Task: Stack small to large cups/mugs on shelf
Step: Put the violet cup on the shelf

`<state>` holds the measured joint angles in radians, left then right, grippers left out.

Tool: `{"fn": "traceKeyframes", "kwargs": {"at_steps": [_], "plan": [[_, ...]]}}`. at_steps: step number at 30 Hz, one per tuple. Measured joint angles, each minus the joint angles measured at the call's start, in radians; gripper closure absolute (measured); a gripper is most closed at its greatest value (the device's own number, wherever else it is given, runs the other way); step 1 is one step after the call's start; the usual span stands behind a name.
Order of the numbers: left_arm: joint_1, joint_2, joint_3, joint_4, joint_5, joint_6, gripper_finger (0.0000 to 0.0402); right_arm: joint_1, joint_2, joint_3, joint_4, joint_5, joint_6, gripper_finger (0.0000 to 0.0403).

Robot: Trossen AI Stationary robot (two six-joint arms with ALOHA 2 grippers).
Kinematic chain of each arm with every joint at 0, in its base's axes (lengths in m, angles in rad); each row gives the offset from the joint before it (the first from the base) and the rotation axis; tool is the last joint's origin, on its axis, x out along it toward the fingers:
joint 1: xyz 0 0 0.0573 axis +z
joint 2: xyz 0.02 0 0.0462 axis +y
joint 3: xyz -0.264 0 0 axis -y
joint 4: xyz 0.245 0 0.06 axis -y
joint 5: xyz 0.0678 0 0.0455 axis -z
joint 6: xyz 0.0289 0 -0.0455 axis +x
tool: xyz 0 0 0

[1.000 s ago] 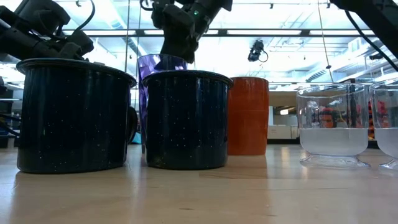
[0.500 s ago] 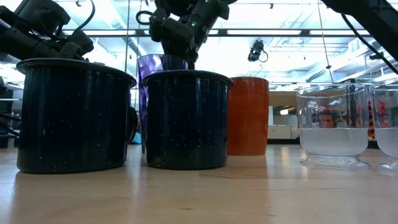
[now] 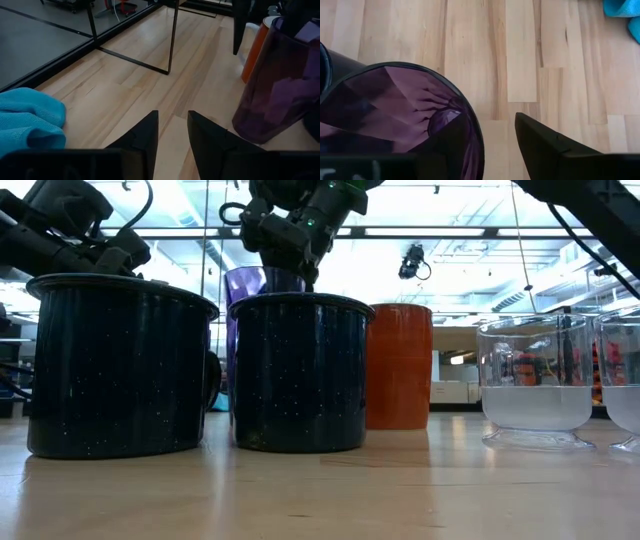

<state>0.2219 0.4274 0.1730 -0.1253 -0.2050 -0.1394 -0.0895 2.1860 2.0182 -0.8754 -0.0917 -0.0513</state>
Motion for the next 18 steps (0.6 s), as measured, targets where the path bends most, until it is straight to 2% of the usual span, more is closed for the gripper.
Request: {"fn": "traceKeyframes", "kwargs": {"at_steps": [18], "plan": [[0.000,0.000,0.000,0.000,0.000,0.000,0.0291,-0.007,0.000,0.000,0.000,0.000,0.003,0.0335]]}}
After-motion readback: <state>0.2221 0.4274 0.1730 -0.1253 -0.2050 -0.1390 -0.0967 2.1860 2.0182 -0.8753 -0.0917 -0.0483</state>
